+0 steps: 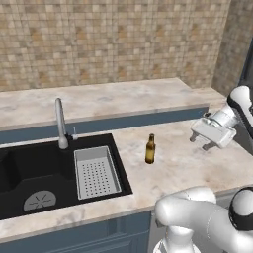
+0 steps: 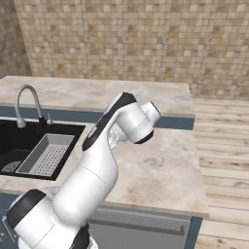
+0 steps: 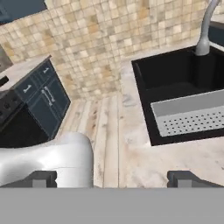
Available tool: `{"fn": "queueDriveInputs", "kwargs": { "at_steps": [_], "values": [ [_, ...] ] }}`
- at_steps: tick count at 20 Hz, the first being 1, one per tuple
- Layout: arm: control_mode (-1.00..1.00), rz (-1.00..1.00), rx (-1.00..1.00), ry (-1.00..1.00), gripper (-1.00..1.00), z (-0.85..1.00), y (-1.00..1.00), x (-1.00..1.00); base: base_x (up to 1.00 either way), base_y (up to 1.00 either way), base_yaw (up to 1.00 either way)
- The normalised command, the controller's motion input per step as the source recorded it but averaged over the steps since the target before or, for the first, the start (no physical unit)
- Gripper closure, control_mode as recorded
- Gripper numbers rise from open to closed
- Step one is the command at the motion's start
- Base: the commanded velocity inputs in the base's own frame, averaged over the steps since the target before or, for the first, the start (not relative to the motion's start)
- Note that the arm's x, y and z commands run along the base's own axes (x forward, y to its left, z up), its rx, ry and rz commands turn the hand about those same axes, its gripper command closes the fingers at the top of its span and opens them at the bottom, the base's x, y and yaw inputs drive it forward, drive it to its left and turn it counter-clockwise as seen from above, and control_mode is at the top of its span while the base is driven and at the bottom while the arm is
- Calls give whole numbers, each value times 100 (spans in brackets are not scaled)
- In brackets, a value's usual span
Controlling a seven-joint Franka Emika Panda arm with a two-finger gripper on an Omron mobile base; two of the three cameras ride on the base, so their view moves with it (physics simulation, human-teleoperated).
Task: Pick the bottled water, beer from the counter and place them in the open cabinet.
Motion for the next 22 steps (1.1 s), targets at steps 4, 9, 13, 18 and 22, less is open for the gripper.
{"fn": "queueDriveInputs", "kwargs": {
  "at_steps": [4,9,13,18,22],
  "values": [
    [-100,57,6,-5,-100,-44,4,52,0,0,0],
    [-100,27,2,-14,-100,-33,0,54,0,0,0],
    [-100,-4,0,-18,-100,-24,0,56,0,0,0],
    [-100,-7,0,-13,-100,-18,9,25,0,0,0],
    [-100,-18,3,-5,-100,-21,8,19,0,0,0]
  ]
}}
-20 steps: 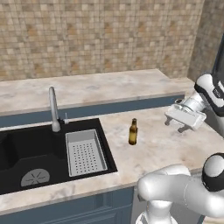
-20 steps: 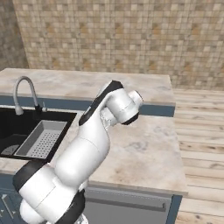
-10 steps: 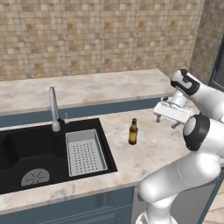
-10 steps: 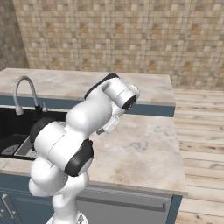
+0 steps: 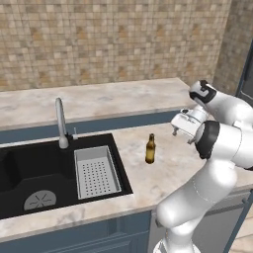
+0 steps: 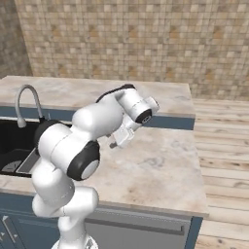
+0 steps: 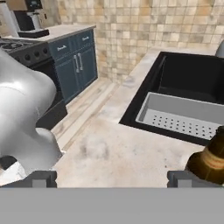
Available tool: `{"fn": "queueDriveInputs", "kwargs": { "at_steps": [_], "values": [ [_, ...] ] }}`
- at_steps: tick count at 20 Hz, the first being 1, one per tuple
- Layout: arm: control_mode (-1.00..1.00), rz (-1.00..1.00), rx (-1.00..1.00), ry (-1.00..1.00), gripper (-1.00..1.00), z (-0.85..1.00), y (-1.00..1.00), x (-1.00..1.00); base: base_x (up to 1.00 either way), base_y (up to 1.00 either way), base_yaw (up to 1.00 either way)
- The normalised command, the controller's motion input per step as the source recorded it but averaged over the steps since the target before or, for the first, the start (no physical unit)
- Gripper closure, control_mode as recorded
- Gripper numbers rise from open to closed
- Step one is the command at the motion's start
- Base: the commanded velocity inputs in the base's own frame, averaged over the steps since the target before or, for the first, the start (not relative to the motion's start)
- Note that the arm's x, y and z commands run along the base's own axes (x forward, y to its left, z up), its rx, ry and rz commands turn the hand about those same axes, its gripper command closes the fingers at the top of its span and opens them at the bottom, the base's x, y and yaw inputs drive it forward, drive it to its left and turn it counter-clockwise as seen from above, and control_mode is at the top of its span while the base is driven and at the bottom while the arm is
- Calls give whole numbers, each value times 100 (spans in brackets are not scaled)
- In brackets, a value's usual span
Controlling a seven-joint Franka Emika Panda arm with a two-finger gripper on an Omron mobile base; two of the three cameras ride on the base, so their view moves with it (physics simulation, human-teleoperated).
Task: Pick the bottled water, beer from the counter and place them in the open cabinet.
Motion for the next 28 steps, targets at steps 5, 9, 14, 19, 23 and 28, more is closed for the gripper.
{"fn": "queueDriveInputs", "kwargs": {
  "at_steps": [5,9,14,19,23,28],
  "values": [
    [-100,-24,15,0,-100,-1,5,0,0,0,0],
    [-100,-23,29,2,-100,-1,0,0,0,0,0],
    [-100,-17,11,0,-100,-3,2,0,0,0,0],
    [-100,0,0,0,-100,0,0,0,0,0,0],
    [-100,0,0,0,-100,0,0,3,0,0,0],
    [-100,-2,0,2,-100,-6,0,20,0,0,0]
  ]
}}
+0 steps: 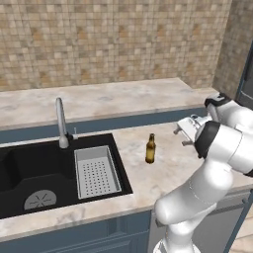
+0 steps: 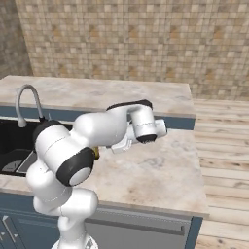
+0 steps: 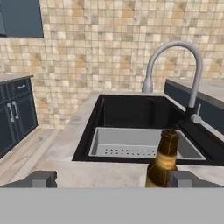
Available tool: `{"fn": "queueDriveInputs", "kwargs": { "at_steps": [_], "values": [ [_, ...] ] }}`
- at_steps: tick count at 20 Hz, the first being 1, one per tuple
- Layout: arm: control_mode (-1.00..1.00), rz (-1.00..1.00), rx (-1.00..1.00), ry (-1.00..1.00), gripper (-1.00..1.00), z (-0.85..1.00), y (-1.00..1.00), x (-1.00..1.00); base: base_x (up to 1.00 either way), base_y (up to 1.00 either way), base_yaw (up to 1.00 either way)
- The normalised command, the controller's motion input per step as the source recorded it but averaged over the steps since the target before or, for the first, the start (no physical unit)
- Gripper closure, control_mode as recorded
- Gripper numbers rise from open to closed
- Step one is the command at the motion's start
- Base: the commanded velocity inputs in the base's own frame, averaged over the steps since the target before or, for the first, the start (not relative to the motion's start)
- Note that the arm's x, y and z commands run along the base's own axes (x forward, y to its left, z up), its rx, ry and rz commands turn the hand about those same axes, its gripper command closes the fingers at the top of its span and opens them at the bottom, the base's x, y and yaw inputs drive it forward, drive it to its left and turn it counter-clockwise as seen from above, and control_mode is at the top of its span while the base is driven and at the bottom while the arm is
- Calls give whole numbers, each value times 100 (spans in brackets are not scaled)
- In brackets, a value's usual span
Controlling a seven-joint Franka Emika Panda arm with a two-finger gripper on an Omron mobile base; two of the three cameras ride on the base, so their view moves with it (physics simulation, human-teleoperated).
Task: Pick the bottled water, beer from the counter and place them in the open cabinet.
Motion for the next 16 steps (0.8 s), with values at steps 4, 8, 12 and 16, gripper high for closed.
{"fn": "queueDriveInputs", "kwargs": {
  "at_steps": [4,8,12,16],
  "values": [
    [-100,-3,0,3,-100,-11,0,26,0,0,0],
    [-100,-6,0,5,-100,-18,0,36,0,0,0],
    [-100,-6,0,6,-100,-24,0,29,0,0,0],
    [-100,-6,0,4,-100,-30,0,25,0,0,0]
  ]
}}
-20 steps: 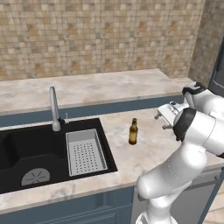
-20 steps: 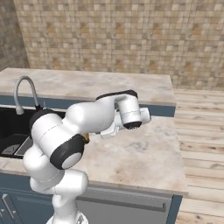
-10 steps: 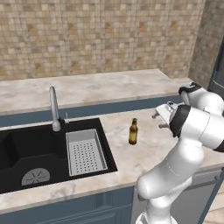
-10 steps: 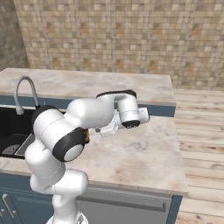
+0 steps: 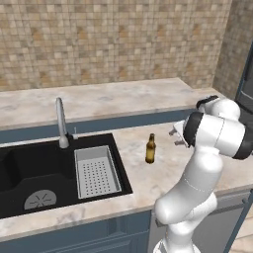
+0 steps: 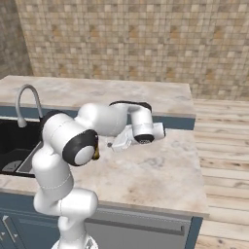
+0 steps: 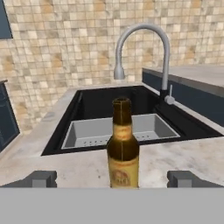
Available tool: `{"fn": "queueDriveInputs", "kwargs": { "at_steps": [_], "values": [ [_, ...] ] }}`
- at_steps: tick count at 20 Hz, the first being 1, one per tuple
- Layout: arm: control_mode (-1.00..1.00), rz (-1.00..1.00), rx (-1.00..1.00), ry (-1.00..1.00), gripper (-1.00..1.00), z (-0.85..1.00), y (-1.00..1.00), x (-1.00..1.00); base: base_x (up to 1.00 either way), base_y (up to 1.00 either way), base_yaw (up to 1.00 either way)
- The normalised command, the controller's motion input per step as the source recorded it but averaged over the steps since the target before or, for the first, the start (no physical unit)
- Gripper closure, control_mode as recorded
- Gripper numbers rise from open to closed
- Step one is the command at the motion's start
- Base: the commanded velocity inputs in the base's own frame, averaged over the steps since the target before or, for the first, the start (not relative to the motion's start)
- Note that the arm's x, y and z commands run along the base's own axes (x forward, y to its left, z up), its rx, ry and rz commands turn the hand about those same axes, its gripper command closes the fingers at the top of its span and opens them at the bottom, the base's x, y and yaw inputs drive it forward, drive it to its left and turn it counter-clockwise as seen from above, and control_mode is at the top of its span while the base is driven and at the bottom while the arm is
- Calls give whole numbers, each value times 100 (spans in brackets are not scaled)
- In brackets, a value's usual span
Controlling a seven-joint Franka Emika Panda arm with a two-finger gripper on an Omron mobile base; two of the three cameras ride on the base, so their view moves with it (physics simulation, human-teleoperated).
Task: Pick the bottled water, beer from the counter and place them in the open cabinet.
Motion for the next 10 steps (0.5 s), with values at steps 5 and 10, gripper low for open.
{"fn": "queueDriveInputs", "kwargs": {
  "at_steps": [5,10],
  "values": [
    [-100,-6,0,1,-100,-20,0,24,0,0,0],
    [-100,-4,0,0,-100,-8,0,14,0,0,0]
  ]
}}
